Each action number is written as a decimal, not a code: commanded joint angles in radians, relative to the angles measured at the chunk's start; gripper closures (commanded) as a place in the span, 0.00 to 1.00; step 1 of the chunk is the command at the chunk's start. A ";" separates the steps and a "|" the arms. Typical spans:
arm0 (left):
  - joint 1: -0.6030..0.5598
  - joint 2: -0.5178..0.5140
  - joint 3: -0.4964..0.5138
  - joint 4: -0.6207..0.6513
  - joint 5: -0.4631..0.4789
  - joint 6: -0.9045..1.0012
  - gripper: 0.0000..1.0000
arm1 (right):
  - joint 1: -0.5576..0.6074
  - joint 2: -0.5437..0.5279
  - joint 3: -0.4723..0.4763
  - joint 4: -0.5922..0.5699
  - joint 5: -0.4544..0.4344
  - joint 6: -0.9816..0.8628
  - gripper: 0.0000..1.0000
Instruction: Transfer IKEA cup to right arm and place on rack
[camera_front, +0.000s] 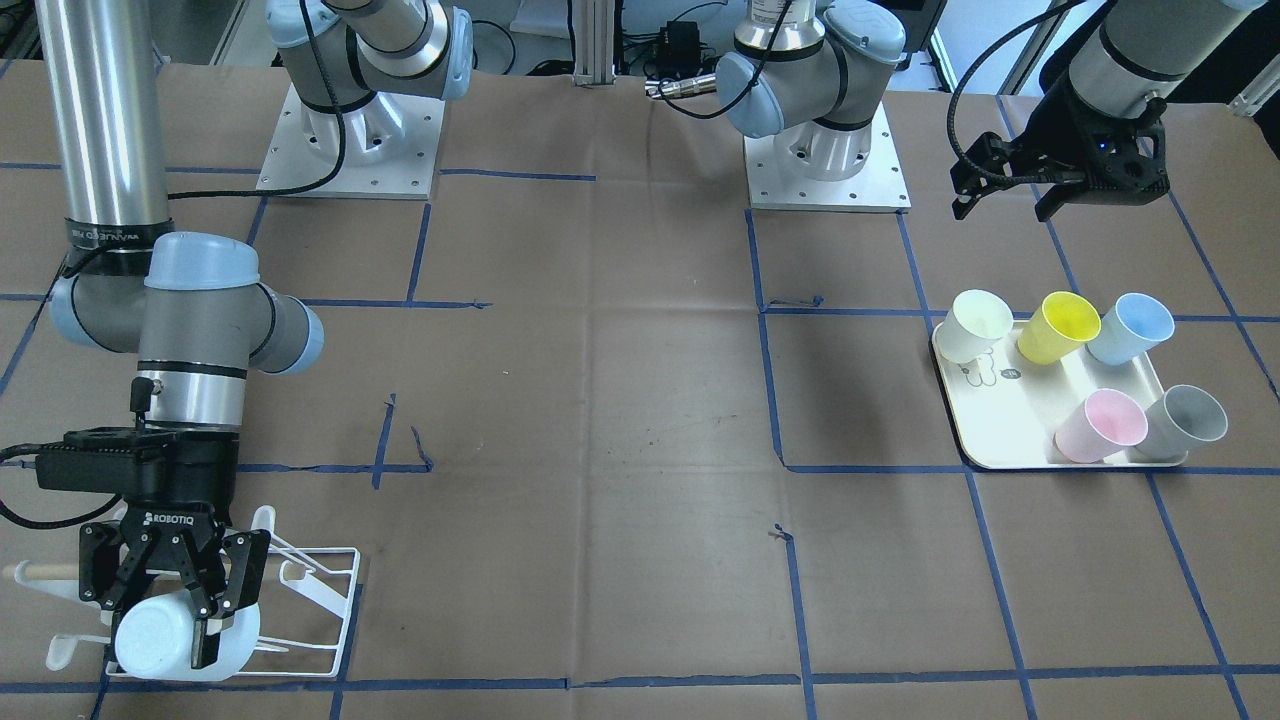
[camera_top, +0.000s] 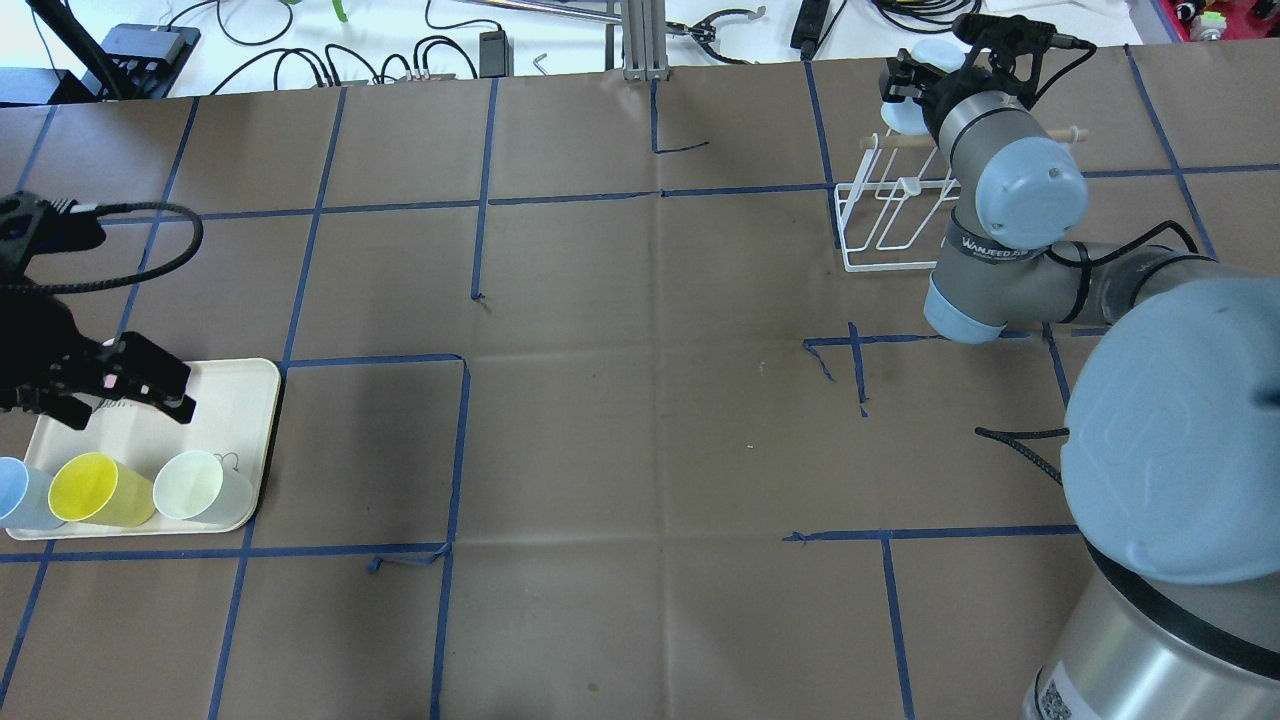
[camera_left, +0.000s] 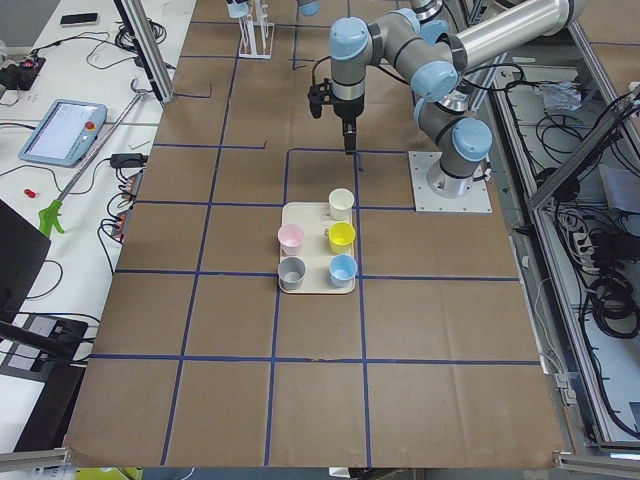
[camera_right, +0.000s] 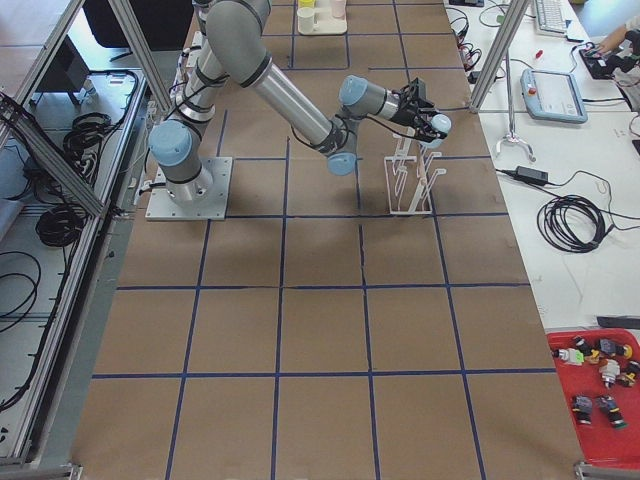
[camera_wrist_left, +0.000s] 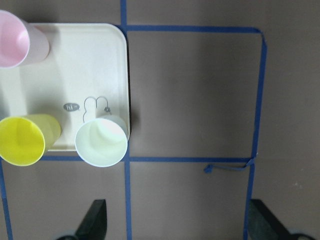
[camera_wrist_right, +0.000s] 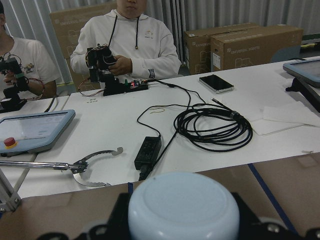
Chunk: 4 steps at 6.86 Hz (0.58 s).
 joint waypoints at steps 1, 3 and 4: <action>0.044 -0.012 -0.038 0.053 0.005 0.043 0.01 | 0.006 0.000 -0.005 -0.006 0.003 0.000 0.01; 0.045 -0.058 -0.096 0.166 0.003 0.038 0.01 | 0.008 0.000 -0.005 -0.002 0.001 0.002 0.00; 0.045 -0.089 -0.157 0.271 -0.003 0.037 0.01 | 0.006 -0.001 -0.005 -0.002 0.001 0.006 0.00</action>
